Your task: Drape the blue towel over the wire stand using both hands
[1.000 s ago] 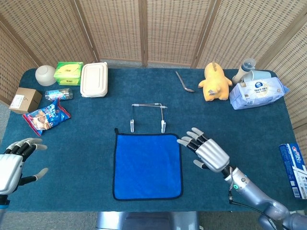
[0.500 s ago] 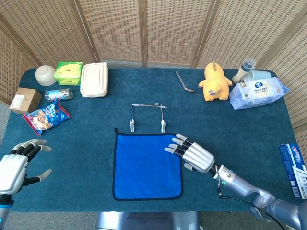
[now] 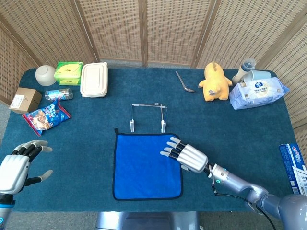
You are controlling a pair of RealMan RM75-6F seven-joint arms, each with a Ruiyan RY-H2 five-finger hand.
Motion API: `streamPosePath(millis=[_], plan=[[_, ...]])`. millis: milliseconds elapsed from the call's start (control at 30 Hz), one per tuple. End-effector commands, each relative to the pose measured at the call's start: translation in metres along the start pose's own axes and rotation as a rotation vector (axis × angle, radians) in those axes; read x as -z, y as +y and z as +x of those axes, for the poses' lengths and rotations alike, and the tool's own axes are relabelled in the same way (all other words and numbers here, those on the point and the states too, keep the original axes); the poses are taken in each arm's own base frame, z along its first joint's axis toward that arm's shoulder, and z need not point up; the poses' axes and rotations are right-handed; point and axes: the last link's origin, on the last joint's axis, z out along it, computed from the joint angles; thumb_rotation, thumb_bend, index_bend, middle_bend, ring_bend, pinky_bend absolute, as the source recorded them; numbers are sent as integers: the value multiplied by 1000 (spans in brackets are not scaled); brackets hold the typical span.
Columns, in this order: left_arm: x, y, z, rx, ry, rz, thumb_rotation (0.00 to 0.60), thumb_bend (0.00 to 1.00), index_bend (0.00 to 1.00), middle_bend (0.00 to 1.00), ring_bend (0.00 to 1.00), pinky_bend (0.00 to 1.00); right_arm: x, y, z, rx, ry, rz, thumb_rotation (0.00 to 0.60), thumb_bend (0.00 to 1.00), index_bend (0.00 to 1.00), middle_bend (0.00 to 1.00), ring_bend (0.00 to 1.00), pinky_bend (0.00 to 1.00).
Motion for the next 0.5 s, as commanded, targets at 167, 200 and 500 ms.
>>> streamPosePath(millis=[167,200,500], plan=[[-1,1,-1,0,-3,-3,600,274,368,296,254,257,-1,2,-5,0,-9,0,600,169,158,206,117,118],[-1,1,-1,0,-4,-3,600,274,368,296,254,257,-1,3,-6,4,-13,0,600,167,158,206,116,118],[0,0,-2,0,-6,1,600,274,375,295,254,256,-6,4,-11,2,-24,-3,600,161,159,206,116,118]])
